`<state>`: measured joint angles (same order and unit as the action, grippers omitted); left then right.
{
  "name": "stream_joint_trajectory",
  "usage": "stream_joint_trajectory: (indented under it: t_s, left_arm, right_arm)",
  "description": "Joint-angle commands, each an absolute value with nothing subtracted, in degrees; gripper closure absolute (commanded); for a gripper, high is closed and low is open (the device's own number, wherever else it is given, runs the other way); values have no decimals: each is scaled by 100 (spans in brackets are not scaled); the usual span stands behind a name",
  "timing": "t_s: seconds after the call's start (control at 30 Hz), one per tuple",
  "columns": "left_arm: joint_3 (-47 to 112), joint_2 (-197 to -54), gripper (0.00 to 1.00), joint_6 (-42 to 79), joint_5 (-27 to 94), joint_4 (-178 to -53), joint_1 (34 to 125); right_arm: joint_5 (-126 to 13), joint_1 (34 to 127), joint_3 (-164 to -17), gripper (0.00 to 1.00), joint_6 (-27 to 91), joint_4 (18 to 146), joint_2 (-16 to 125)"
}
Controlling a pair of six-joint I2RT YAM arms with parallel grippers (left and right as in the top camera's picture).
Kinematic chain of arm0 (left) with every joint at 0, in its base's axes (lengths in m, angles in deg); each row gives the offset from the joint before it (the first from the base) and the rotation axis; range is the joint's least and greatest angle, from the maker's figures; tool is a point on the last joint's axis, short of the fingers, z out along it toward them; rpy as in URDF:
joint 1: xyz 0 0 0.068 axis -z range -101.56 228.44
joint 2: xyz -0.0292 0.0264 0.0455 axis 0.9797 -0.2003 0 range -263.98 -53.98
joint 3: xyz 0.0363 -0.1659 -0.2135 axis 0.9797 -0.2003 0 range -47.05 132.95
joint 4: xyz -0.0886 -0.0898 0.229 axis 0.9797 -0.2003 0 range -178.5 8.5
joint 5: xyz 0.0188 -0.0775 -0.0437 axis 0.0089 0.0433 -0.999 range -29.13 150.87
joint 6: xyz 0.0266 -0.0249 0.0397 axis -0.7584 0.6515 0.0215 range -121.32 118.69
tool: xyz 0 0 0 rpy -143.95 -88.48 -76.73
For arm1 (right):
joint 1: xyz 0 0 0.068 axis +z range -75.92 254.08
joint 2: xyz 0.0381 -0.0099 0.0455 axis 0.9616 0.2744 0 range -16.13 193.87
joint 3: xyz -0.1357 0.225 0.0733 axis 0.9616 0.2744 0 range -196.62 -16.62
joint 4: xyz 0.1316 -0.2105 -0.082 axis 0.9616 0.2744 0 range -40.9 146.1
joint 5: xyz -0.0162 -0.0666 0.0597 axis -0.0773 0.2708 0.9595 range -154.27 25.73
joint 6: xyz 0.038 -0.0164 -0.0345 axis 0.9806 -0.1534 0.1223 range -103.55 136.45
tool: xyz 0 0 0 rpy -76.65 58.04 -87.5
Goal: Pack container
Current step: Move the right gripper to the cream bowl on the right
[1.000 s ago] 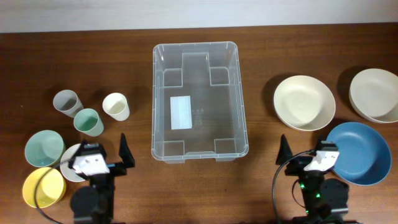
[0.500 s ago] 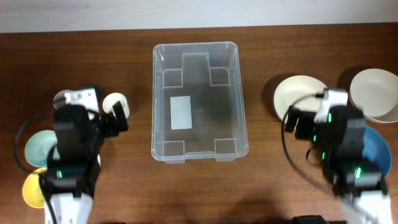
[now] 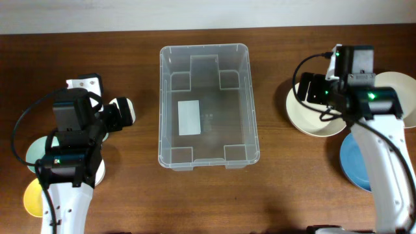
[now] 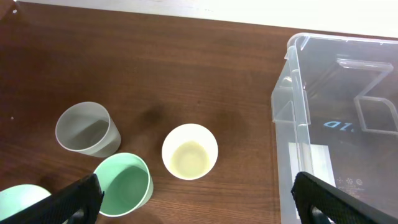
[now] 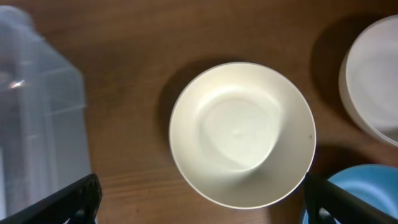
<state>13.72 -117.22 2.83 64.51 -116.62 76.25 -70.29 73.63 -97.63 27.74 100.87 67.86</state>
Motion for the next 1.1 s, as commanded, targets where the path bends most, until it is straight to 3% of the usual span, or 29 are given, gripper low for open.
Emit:
stream_joint_trajectory:
  t_s: [0.0, 0.4, 1.07]
  left_arm:
    - [1503, -11757, 1, 344, 6475, -11627, 7653]
    - [1503, -12037, 0, 344, 6472, -11605, 7653]
    - [1503, -12041, 1, 344, 6472, -11583, 7653]
  right_arm:
    - [-7342, 7363, -9877, 1, 3220, 10013, 7271]
    - [-7355, 7837, -10058, 1, 3222, 9175, 9256]
    - [-8299, 7855, -10051, 5, 3171, 9127, 10263]
